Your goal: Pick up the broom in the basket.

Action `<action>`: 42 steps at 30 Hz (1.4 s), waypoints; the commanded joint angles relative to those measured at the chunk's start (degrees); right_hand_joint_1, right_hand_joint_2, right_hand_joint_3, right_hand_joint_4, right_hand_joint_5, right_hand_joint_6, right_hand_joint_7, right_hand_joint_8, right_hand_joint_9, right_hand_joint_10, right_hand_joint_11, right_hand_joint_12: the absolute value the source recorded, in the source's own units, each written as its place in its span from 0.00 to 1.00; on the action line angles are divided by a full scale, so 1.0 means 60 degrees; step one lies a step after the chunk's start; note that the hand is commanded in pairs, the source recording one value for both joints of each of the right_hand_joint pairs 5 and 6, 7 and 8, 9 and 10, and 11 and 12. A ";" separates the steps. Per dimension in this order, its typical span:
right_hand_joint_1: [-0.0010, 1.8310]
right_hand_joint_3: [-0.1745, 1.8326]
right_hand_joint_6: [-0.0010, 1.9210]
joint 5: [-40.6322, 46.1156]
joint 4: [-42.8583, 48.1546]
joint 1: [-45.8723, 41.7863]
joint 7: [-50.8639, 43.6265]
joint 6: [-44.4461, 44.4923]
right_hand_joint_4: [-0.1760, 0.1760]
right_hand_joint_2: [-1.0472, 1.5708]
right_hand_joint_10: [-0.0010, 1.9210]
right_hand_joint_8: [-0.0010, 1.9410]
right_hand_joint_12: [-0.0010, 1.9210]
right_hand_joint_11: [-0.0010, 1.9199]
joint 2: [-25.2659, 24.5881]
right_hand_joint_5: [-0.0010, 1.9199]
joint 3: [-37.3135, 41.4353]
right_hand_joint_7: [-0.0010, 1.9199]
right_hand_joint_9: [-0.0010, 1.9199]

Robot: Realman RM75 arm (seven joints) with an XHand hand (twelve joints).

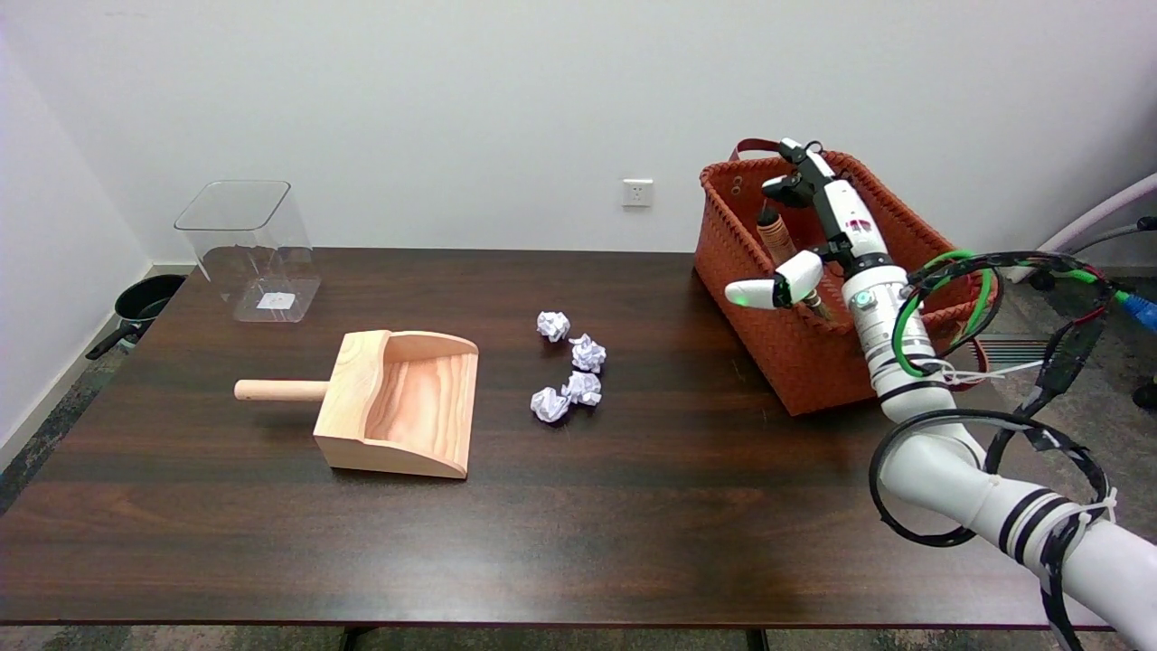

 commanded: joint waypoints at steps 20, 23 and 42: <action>0.62 0.57 0.33 0.0750 0.0126 0.0259 0.0384 0.0326 0.50 0.24 0.31 0.37 0.27 0.27 -0.0058 0.33 -0.1252 0.37 0.31; 0.62 0.57 0.33 0.0787 0.0139 0.0259 0.0384 0.0326 0.50 0.25 0.31 0.37 0.27 0.27 -0.0067 0.33 -0.1310 0.38 0.31; 0.59 0.48 0.58 0.1236 0.0232 0.0259 0.0384 0.0339 0.50 0.51 0.57 0.56 0.41 0.41 -0.0084 0.58 -0.1433 0.57 0.57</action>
